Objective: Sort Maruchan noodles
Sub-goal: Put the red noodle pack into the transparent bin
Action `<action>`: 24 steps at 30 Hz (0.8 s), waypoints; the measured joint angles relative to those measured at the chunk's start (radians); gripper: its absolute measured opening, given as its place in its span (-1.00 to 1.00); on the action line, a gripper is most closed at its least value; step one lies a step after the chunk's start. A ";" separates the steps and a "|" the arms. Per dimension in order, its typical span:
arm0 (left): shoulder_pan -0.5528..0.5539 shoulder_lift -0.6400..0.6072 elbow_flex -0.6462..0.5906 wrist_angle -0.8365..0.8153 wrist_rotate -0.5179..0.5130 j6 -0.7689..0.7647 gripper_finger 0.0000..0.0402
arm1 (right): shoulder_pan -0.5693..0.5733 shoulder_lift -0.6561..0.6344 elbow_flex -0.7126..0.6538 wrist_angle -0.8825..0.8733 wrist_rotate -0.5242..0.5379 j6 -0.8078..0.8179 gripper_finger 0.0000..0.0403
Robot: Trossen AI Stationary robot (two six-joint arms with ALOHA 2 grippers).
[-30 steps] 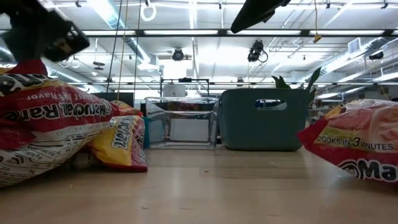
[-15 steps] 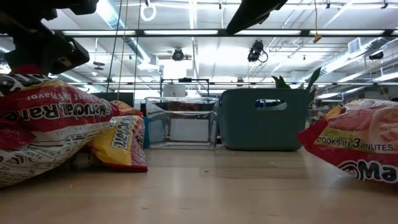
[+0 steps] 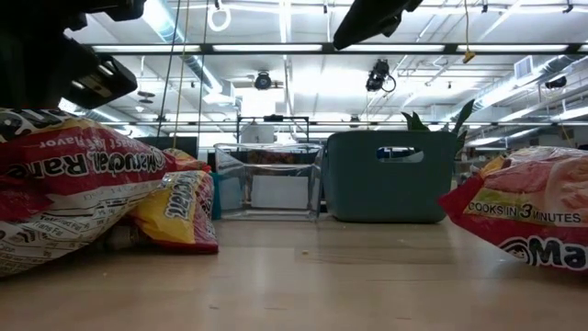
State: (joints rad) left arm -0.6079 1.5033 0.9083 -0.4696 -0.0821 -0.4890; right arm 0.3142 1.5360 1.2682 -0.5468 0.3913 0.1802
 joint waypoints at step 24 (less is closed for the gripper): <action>0.153 -0.061 0.415 -0.587 -0.243 0.443 -0.96 | 0.173 0.000 0.000 0.049 0.141 0.167 -0.57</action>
State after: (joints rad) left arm -0.4551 1.4421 1.3234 -1.0561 -0.3249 -0.0460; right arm 0.4870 1.5356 1.2682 -0.4980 0.5325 0.3477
